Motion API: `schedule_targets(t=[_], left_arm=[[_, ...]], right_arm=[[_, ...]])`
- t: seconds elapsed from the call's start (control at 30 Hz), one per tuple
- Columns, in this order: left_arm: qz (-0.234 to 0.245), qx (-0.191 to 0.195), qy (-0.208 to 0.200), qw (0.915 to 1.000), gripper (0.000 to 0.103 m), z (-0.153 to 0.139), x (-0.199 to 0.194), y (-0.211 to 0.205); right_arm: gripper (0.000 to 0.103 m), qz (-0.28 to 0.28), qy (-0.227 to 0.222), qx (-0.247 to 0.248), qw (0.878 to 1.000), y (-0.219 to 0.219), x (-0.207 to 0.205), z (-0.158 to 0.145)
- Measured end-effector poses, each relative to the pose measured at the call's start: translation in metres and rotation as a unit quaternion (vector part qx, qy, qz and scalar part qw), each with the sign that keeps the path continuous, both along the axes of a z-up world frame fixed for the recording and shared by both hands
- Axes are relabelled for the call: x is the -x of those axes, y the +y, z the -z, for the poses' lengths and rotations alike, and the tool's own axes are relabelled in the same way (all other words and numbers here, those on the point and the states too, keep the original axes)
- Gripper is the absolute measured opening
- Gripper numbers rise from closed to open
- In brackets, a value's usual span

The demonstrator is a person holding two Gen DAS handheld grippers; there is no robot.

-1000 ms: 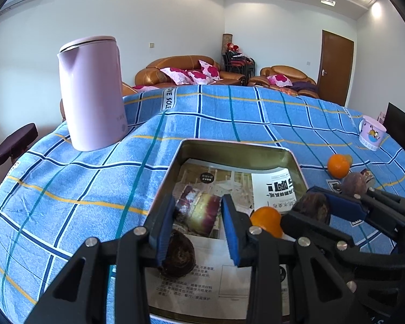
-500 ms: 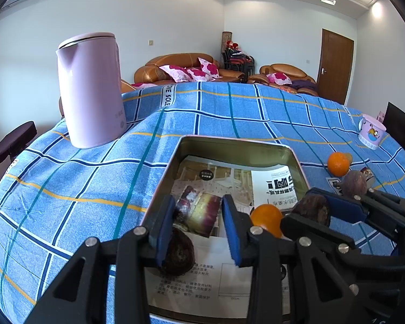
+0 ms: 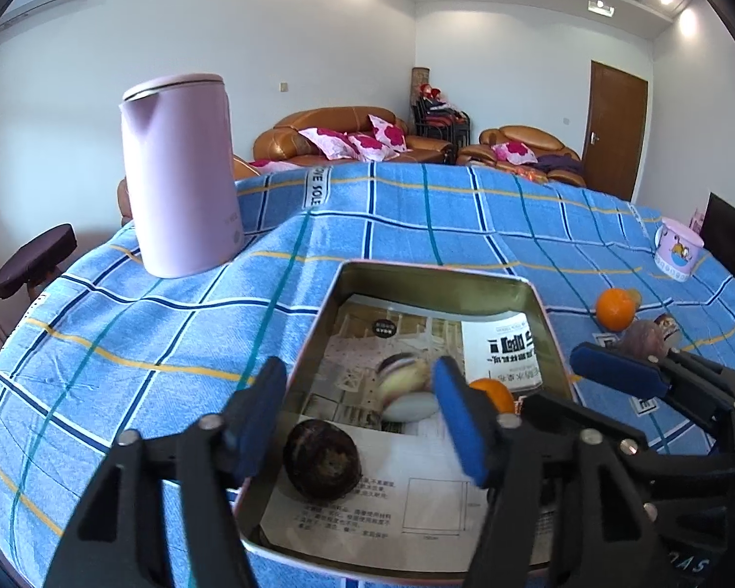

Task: Organize fruits
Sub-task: 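Open the left tool to release the jar while the right tool releases the dark fruit, then move both tools away from the tin box toward the fruits on the cloth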

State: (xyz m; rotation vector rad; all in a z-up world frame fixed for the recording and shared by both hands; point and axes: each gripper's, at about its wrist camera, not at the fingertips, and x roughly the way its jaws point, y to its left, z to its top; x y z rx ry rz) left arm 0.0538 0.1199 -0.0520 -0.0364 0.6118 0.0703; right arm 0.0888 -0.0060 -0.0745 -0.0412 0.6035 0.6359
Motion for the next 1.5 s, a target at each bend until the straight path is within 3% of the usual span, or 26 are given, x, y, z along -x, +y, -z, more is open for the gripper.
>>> schedule_targets(t=[0.37,0.7,1.1,1.33,1.5], left_arm=[[0.033,0.003,-0.028,0.9991,0.072,-0.016,0.012,-0.033],[0.092,0.015,-0.014,0.9955,0.072,-0.016,0.01,-0.092],[0.197,-0.004,0.003,0.9804,0.072,-0.003,0.008,-0.192],[0.234,-0.005,0.028,0.9719,0.072,0.006,-0.001,-0.224],[0.259,-0.013,0.039,0.9649,0.072,0.012,-0.003,-0.244]], right_arm=[[0.059,0.038,-0.009,0.009,0.999,-0.039,0.016,-0.002],[0.06,0.129,-0.015,0.028,0.991,-0.126,0.026,0.005],[0.061,0.224,0.0,-0.008,0.975,-0.21,0.031,0.009],[0.062,0.278,0.009,-0.016,0.961,-0.244,0.033,0.014],[0.069,0.312,0.01,-0.025,0.95,-0.265,0.033,0.016]])
